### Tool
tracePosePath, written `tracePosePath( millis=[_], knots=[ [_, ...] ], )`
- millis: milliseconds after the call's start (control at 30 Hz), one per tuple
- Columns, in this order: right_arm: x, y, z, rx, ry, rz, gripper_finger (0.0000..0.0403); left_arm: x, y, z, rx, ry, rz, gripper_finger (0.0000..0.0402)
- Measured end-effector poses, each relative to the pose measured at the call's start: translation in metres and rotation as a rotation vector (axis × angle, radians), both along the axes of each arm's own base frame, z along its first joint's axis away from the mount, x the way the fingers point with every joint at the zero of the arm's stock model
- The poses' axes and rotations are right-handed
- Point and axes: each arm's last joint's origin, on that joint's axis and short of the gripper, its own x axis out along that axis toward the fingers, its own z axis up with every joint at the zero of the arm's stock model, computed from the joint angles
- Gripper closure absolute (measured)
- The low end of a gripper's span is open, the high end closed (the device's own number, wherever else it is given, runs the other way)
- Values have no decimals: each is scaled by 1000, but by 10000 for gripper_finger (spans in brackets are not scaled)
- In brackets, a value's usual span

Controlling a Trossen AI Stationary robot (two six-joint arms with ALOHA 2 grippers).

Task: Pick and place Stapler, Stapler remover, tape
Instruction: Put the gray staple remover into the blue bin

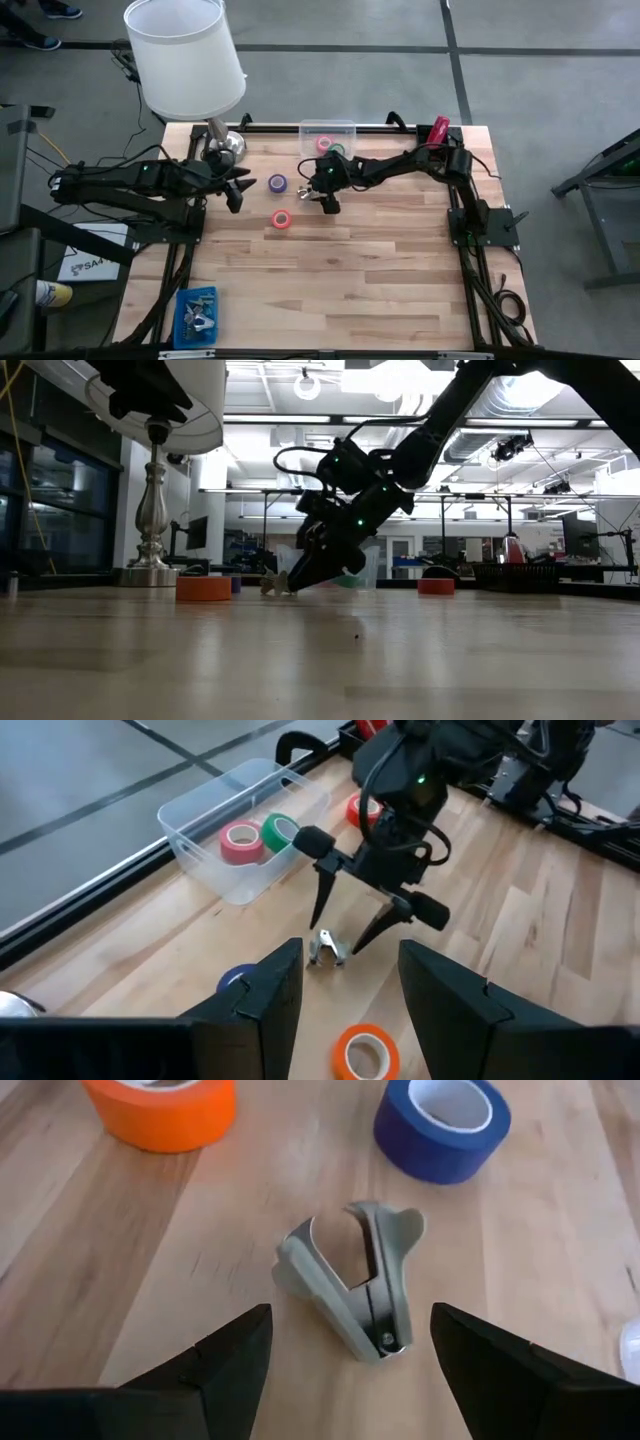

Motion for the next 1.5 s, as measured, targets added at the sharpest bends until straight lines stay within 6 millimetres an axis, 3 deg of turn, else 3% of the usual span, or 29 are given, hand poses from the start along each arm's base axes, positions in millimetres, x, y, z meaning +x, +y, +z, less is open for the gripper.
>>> tracePosePath(
  millis=[433,633,933,1167,1500],
  knots=[
    [1,-1,1,-14,-17,7,139,-1,-1,-2,-14,21,-25,238],
    [1,-1,1,66,-21,-60,139,-1,-1,-2,-19,21,-35,238],
    [9,6,-14,194,24,-116,145,0,-1,-2,-26,19,-45,238],
    [18,20,-10,194,24,-87,183,0,-2,-2,-38,19,-64,238],
    [21,34,-10,262,49,-110,275,0,-2,-2,-43,21,-76,238]
  ],
)
